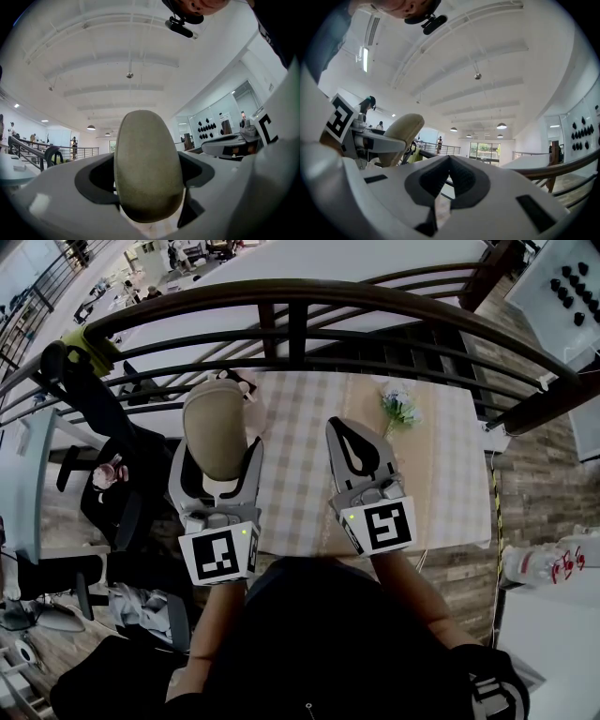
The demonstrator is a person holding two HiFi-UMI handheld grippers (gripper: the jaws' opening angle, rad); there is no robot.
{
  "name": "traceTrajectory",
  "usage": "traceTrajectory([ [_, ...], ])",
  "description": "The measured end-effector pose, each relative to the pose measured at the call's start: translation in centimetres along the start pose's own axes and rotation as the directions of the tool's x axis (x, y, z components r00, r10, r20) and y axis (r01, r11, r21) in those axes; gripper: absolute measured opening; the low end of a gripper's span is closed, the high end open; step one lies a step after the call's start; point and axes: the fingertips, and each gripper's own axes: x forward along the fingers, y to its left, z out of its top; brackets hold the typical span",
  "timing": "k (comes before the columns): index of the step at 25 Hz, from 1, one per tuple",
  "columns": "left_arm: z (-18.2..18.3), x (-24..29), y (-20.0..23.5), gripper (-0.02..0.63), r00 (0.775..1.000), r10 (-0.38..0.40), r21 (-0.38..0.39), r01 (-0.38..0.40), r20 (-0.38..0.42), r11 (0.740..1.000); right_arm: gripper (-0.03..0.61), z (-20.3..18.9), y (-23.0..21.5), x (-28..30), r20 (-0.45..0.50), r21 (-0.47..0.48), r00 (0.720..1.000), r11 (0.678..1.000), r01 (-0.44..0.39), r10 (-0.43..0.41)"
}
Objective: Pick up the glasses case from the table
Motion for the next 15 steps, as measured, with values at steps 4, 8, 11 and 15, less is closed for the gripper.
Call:
traceTrajectory([
  [4, 0.02, -0.04, -0.02, 0.402, 1.000, 0.000, -0.001, 0.000, -0.002, 1.000, 0.008, -0.01, 0.02, -0.07, -0.002, 0.001, 1.000, 1.000, 0.000, 0.000],
  [8, -0.01, -0.12, 0.01, 0.402, 1.000, 0.001, -0.002, -0.001, -0.002, 1.000, 0.008, -0.03, 0.04, -0.13, -0.003, 0.002, 1.000, 1.000, 0.000, 0.000],
  [11, -0.06, -0.20, 0.01, 0.402, 1.000, 0.002, -0.002, -0.002, -0.001, 1.000, 0.008, -0.10, 0.07, -0.19, -0.003, 0.002, 1.000, 1.000, 0.000, 0.000],
  [15, -0.07, -0.24, -0.02, 0.402, 1.000, 0.001, -0.001, -0.001, -0.001, 1.000, 0.008, -0.16, 0.09, -0.25, -0.006, 0.001, 1.000, 1.000, 0.001, -0.001],
])
